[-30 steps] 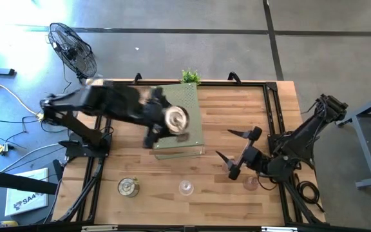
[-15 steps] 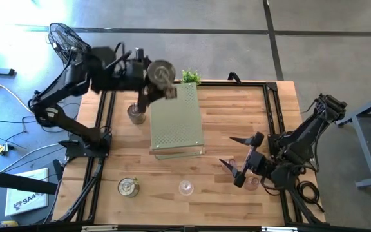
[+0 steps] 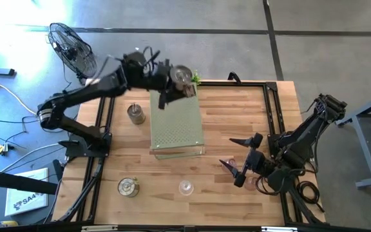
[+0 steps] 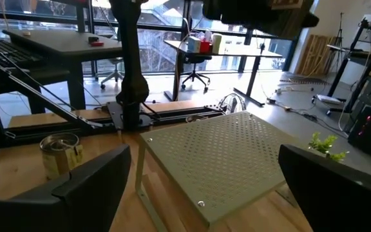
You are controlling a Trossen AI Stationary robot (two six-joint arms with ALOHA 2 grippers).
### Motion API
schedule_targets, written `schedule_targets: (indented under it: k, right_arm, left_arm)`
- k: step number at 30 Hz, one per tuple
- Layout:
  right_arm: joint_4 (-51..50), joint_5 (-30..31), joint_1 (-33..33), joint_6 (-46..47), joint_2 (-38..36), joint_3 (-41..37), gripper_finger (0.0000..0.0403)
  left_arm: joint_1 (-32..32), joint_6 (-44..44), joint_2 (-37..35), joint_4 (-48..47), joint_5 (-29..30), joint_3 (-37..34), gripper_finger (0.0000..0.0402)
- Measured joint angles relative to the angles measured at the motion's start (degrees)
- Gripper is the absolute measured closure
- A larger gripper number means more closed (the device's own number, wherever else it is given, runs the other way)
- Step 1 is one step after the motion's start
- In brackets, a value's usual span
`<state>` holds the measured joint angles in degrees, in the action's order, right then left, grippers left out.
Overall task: Pick & Place candle stick holders
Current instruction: Put the right brown scented candle on the shelf
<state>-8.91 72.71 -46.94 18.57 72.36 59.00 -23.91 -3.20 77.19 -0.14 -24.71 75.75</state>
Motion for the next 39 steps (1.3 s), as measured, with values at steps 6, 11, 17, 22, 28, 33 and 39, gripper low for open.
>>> schedule_targets:
  k: [6,11,17,22,28,33,39]
  right_arm:
    - [-0.4,0.0,0.0,2.3,0.0,0.0,0.0015]
    - [-2.4,0.3,0.0,5.0,0.0,0.0,0.0015]
    - [-7.4,0.4,0.5,11.4,0.0,0.0,0.0016]
    - [-10.5,0.2,1.3,15.9,0.0,0.0,0.0017]
    - [-10.6,0.0,2.5,16.0,0.0,0.0,0.0018]
    - [-10.6,-0.9,3.9,16.0,0.0,0.0,0.0016]
    - [-10.6,-3.3,5.8,16.0,0.0,0.0,0.0017]
  left_arm:
    - [-5.7,4.8,0.0,18.0,-0.9,-11.7,0.0061]
    - [-11.7,8.0,-0.1,20.9,-6.3,-16.7,0.0061]
    - [-15.3,7.8,-0.1,25.5,-6.1,-21.8,0.0061]
    - [-17.2,6.4,-0.1,28.6,-6.0,-25.8,0.0061]
    - [-17.7,4.8,-0.1,30.8,-5.8,-29.6,0.0061]
    - [-17.6,6.1,3.3,34.6,-7.7,-31.1,0.0061]
    - [-17.7,10.1,9.9,40.5,-7.2,-31.3,0.0061]
